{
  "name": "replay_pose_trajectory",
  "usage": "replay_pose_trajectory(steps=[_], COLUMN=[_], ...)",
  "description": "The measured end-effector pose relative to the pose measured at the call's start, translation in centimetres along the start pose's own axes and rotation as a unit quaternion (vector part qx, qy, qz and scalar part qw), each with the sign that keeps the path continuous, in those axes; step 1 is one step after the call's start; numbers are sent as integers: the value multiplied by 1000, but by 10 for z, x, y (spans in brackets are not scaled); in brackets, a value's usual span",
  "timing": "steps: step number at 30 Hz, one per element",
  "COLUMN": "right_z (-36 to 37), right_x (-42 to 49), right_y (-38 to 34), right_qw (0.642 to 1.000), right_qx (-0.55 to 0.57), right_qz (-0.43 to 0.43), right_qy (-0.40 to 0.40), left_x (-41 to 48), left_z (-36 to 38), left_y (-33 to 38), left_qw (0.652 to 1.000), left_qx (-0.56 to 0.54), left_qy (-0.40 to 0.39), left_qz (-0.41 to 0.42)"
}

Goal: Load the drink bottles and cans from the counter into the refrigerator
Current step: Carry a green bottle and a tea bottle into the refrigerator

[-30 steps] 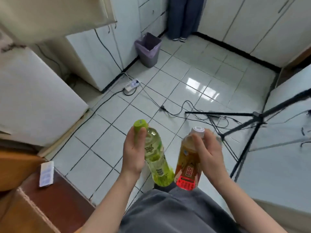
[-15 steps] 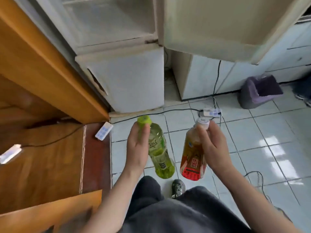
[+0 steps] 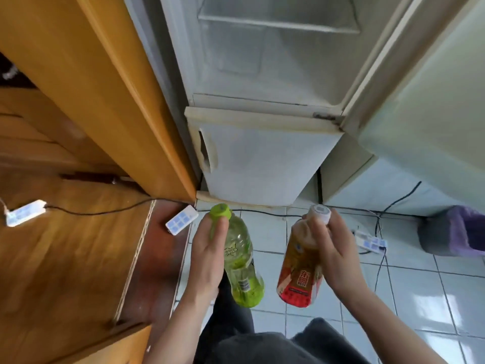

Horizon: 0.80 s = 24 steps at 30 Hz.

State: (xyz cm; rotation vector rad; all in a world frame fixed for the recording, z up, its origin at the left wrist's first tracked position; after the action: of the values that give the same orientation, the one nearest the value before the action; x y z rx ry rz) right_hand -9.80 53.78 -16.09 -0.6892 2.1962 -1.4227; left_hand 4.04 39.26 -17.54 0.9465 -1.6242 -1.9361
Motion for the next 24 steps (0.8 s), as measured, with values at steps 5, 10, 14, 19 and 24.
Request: replay_pose_trajectory(steps=[5, 10, 14, 19, 24], right_z=[36, 53, 52, 36, 16], right_x=[97, 175, 226, 290, 354], right_y=[-57, -102, -132, -170, -212], right_qw=[998, 992, 985, 972, 951], right_qx=[-22, -23, -5, 20, 54], right_qz=[-52, -96, -132, -189, -264], right_qy=[25, 80, 114, 140, 153], left_x=[111, 196, 245, 293, 335], left_z=[-29, -45, -43, -29, -10], left_y=[57, 119, 156, 201, 257], left_qw=[996, 984, 976, 966, 950], left_qx=[6, 53, 54, 45, 62], left_qy=[-47, -95, -112, -104, -106], left_qz=[71, 143, 177, 232, 287])
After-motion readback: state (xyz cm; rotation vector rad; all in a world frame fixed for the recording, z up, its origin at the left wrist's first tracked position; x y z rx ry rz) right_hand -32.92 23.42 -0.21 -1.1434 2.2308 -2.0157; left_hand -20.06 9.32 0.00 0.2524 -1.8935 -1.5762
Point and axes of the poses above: each hand's wrist, its own x-axis towards the middle knuckle, its own z-axis out of the palm, y = z × x, the point moved 1 cm from there along x, towards the middle knuckle, and after that the axes turned 8 degrees about -y, right-handed, at the moved point
